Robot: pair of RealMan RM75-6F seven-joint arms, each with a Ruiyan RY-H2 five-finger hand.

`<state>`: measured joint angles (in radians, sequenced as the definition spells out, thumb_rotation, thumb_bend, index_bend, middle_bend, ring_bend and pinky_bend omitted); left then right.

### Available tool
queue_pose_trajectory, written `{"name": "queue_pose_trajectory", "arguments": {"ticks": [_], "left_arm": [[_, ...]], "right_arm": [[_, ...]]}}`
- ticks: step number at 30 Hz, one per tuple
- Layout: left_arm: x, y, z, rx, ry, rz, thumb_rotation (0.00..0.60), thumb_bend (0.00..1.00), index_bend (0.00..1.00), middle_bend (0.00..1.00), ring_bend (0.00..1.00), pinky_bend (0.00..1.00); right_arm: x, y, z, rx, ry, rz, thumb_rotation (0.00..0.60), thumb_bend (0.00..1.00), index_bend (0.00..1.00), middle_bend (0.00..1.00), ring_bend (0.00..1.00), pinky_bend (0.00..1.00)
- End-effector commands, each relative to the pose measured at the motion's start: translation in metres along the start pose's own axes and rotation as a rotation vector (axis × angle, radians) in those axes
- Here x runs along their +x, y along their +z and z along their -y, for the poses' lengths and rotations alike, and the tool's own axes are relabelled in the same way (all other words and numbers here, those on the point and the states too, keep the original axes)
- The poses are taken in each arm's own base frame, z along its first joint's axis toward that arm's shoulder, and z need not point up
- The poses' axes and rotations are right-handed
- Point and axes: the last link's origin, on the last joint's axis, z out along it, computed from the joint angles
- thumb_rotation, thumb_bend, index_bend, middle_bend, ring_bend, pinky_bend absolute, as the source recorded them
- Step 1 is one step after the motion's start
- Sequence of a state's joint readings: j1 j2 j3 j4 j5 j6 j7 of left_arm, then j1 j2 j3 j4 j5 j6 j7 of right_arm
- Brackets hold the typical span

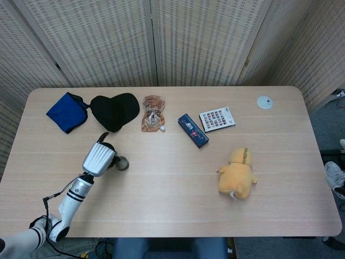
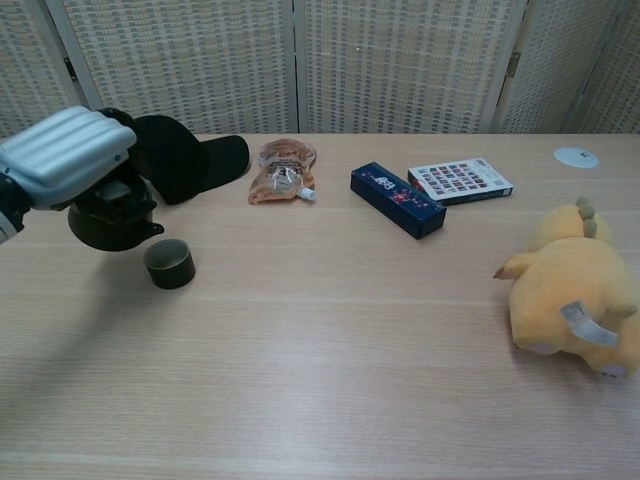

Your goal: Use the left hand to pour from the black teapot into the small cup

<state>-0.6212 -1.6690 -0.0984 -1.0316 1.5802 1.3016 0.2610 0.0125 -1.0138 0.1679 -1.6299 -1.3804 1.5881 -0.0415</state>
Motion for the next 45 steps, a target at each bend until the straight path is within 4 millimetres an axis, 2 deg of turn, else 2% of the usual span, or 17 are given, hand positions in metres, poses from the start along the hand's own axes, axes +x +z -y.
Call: {"name": "queue_pose_trajectory", "arguments": {"ticks": [1, 20, 45], "left_arm": [[0.000, 0.001, -0.001, -0.006, 0.008, -0.003, 0.600, 0.36, 1.00, 1.00, 0.98, 0.20], [-0.003, 0.000, -0.002, -0.054, 0.087, -0.016, 0.600, 0.36, 1.00, 1.00, 0.98, 0.20], [0.000, -0.003, 0.010, -0.077, 0.150, -0.018, 0.600, 0.36, 1.00, 1.00, 0.98, 0.21]], "right_arm": [[0.000, 0.000, 0.000, 0.000, 0.000, 0.000, 0.600, 0.03, 0.16, 0.19, 0.12, 0.14], [0.000, -0.001, -0.001, -0.006, -0.002, 0.001, 0.600, 0.03, 0.16, 0.19, 0.12, 0.14], [0.000, 0.001, 0.002, 0.002, 0.001, 0.001, 0.600, 0.03, 0.16, 0.19, 0.12, 0.14]]}}
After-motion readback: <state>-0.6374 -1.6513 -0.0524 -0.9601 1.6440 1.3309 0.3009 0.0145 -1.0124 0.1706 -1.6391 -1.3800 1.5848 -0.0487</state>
